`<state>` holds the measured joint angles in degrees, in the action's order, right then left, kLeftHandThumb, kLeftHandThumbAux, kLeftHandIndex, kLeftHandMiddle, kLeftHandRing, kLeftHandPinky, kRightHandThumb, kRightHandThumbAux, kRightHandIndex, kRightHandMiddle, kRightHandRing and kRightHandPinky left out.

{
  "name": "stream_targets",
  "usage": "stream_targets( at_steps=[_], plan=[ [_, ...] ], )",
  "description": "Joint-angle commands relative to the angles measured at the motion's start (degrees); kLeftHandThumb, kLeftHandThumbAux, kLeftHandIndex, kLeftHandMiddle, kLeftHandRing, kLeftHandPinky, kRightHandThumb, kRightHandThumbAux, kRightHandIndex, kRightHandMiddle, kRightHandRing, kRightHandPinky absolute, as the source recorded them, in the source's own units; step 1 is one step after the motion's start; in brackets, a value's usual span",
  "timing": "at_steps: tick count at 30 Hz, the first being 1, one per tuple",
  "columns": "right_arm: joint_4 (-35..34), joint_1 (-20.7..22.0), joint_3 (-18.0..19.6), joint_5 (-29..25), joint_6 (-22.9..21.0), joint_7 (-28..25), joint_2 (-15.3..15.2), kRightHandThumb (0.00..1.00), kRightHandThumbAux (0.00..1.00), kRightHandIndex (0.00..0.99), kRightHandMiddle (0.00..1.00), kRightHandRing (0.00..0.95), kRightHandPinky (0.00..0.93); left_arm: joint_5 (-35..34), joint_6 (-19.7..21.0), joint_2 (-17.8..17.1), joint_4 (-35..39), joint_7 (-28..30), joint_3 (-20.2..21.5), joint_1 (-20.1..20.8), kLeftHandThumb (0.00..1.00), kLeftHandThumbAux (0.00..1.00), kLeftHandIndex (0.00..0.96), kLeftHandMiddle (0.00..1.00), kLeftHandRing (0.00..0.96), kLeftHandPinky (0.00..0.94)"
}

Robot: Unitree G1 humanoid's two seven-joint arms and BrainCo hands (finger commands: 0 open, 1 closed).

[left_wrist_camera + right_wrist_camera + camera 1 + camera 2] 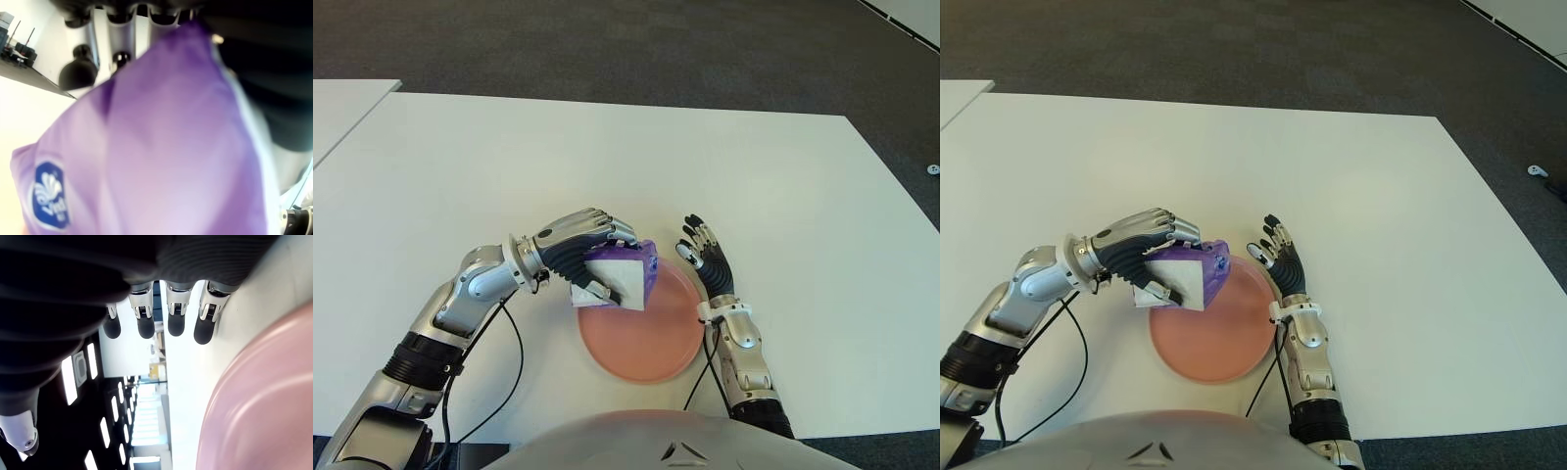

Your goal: Put the tissue paper into the plate.

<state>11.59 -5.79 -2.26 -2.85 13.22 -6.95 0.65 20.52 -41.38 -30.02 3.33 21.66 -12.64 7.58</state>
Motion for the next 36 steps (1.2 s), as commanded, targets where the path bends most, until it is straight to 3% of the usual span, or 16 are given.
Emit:
stream_targets(
  at_steps=[1,20,26,36],
  plan=[
    [5.2,-3.2,-0.2,0.0,-4.0,0.1,0.3,0.000,0.577,0.000,0.000,0.000,0.000,5.0,-3.4,1.0,-2.2,-4.6,0.3,-0.6,0.721,0.700,0.444,0.826,0.820,0.796],
    [7.6,-2.1,0.1,-0.1,-2.5,0.1,0.5,0.000,0.570,0.000,0.000,0.000,0.000,15.6,-13.8,3.1,-11.2,-20.5,0.6,2.0,0.722,0.701,0.443,0.830,0.823,0.816],
    [8.0,-2.0,0.1,0.0,-2.3,0.3,0.5,0.000,0.568,0.000,0.000,0.000,0.000,16.2,-15.1,3.1,-12.9,-22.3,0.1,2.6,0.723,0.701,0.443,0.831,0.825,0.815],
    [8.4,-1.7,-0.1,0.5,-2.1,0.5,0.4,0.000,0.561,0.000,0.000,0.000,0.000,10.3,-16.8,2.9,-16.3,-19.9,-2.1,3.2,0.725,0.702,0.443,0.827,0.820,0.797]
  ],
)
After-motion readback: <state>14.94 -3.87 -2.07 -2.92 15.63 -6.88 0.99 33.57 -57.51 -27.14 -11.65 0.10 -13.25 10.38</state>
